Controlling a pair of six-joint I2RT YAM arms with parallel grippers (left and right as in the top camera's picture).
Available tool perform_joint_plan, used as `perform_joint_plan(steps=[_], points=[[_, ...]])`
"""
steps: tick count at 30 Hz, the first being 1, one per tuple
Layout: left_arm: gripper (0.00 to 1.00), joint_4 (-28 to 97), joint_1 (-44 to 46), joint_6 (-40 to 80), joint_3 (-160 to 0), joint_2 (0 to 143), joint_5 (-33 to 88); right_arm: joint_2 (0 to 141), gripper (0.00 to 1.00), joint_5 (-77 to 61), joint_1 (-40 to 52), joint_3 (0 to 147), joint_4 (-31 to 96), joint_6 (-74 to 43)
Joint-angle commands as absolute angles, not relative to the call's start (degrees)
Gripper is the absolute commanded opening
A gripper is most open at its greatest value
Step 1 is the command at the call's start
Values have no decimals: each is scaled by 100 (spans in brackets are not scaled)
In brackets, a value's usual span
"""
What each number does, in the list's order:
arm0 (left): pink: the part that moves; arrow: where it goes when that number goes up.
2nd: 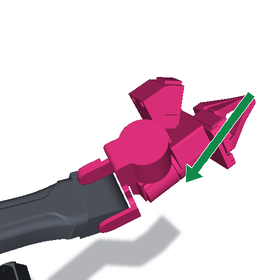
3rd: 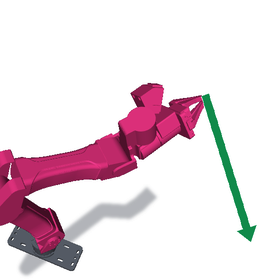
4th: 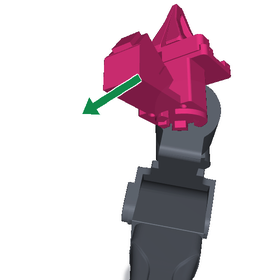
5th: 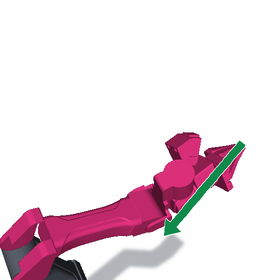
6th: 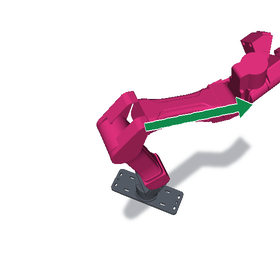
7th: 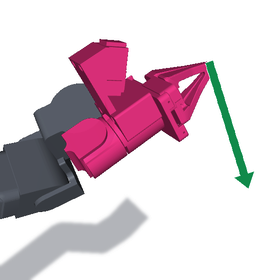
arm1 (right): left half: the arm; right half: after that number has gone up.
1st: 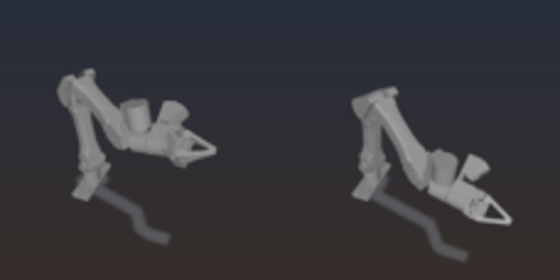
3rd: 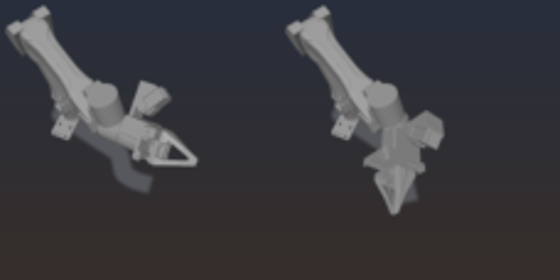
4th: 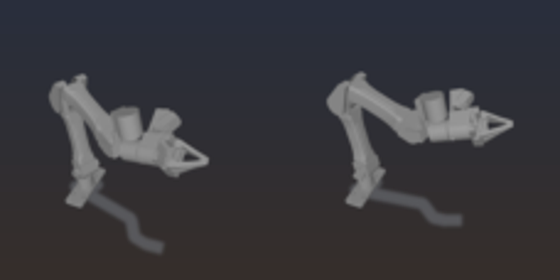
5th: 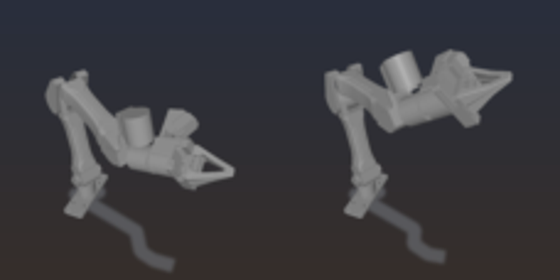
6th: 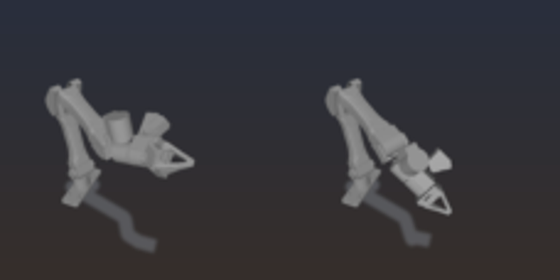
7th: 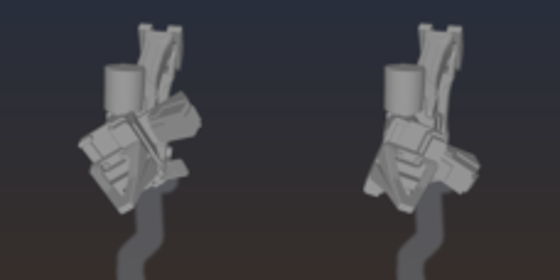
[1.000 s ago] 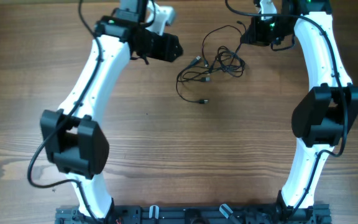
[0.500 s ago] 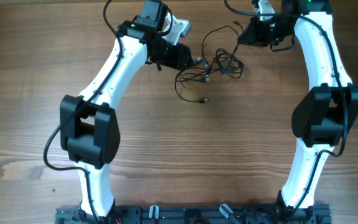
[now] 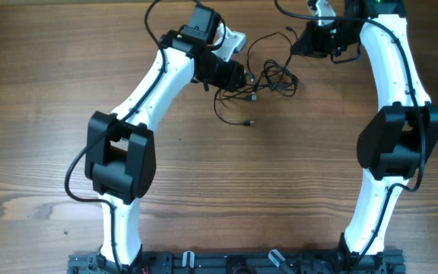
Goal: Untangle cables
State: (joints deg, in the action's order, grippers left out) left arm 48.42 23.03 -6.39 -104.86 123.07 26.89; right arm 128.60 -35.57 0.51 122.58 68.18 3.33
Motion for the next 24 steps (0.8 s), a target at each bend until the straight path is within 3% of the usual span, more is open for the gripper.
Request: perform_joint_plan(steps=[1, 4, 8, 12, 24], points=[[50, 4799, 2379, -862, -10497, 12527, 2738, 12814, 5, -3765, 54, 12223, 6842, 478], [46, 4803, 2401, -862, -10495, 12639, 2716, 12814, 5, -3763, 54, 12223, 6864, 499], [28, 4797, 2401, -864, -10495, 12676, 2563, 12814, 5, -3763, 54, 12223, 6866, 497], [39, 4794, 2401, -864, -10495, 12678, 2305, 12814, 5, -3765, 54, 12223, 6866, 499], [35, 4847, 2429, -906, -10495, 12956, 2386, 12814, 5, -3765, 54, 12223, 6866, 506]])
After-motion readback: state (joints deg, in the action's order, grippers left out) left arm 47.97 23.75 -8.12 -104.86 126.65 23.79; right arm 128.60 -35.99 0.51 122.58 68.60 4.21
